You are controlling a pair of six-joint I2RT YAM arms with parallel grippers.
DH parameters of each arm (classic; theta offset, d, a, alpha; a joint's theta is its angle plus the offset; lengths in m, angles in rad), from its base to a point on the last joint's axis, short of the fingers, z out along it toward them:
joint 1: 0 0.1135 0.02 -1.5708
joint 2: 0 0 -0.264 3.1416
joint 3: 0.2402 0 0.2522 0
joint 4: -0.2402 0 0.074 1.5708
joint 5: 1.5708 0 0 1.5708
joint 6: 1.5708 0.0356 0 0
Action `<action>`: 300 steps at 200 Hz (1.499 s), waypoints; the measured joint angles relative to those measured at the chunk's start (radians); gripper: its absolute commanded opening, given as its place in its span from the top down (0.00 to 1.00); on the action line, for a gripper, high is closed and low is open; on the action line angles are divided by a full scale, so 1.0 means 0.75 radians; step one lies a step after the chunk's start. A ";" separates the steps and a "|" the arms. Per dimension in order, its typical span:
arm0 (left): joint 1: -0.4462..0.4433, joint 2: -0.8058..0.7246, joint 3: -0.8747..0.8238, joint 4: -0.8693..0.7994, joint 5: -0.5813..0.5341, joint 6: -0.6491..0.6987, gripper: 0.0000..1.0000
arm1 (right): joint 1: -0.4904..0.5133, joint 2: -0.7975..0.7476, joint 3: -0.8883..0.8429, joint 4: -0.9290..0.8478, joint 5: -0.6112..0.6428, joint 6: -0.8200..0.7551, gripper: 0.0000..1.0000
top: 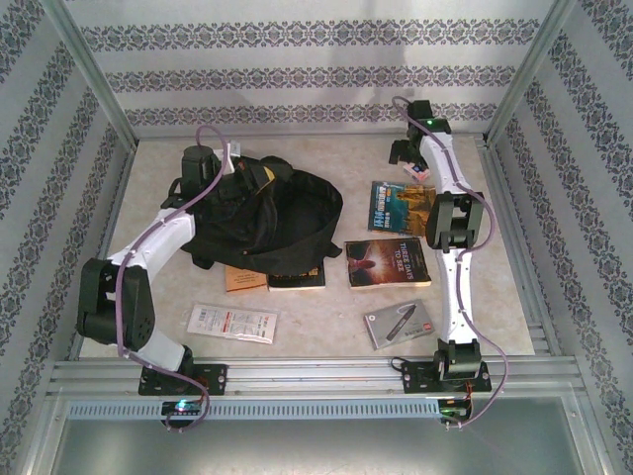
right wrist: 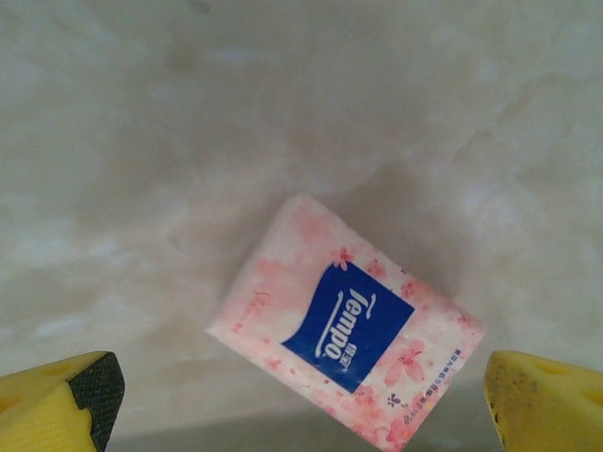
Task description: Pack the student bag
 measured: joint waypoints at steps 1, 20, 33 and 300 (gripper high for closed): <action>0.000 0.001 0.000 0.001 0.000 0.000 1.00 | -0.002 0.004 0.000 -0.004 -0.003 -0.001 0.02; 0.000 0.016 -0.004 0.020 0.010 -0.016 1.00 | -0.024 0.035 0.000 -0.015 -0.036 -0.014 0.02; 0.000 0.020 -0.008 0.030 0.016 -0.028 1.00 | -0.046 0.049 0.004 -0.015 -0.060 -0.025 0.02; 0.050 0.063 -0.004 0.048 0.053 -0.034 1.00 | 0.049 -0.378 -0.163 0.193 -0.255 0.044 0.56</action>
